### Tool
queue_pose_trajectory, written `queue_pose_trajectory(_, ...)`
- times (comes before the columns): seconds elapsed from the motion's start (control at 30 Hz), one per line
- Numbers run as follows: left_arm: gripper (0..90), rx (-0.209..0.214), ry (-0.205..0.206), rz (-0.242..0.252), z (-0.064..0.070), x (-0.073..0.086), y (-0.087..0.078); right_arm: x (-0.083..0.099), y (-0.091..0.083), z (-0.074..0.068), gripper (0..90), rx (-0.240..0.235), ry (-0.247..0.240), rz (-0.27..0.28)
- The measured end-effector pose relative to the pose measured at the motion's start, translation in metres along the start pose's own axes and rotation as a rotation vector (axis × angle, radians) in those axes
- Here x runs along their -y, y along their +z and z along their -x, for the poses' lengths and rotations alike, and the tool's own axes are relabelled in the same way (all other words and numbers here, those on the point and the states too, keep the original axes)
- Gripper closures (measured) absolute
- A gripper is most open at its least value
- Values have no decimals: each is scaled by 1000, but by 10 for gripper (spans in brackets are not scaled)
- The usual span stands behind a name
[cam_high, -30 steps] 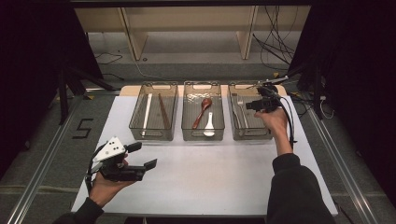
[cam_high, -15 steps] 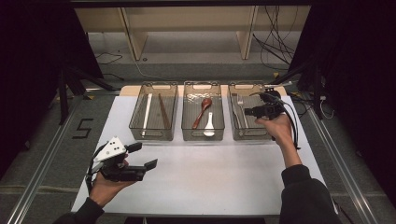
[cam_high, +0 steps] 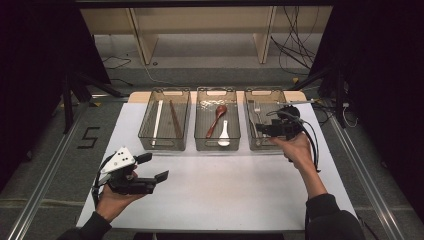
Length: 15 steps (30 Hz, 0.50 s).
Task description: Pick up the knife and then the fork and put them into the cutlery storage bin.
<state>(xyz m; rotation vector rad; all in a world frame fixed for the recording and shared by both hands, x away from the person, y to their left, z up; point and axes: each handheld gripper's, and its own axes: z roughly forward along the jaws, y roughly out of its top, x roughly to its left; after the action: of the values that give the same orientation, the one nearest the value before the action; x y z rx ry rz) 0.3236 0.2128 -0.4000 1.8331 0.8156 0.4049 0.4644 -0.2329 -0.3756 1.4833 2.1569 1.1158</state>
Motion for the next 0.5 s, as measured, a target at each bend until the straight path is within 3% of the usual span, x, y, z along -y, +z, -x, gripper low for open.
queue_pose_trajectory(0.5,155,1,-1,-8,0,-1,2,29,-18,-24,300,-50,-49,52)
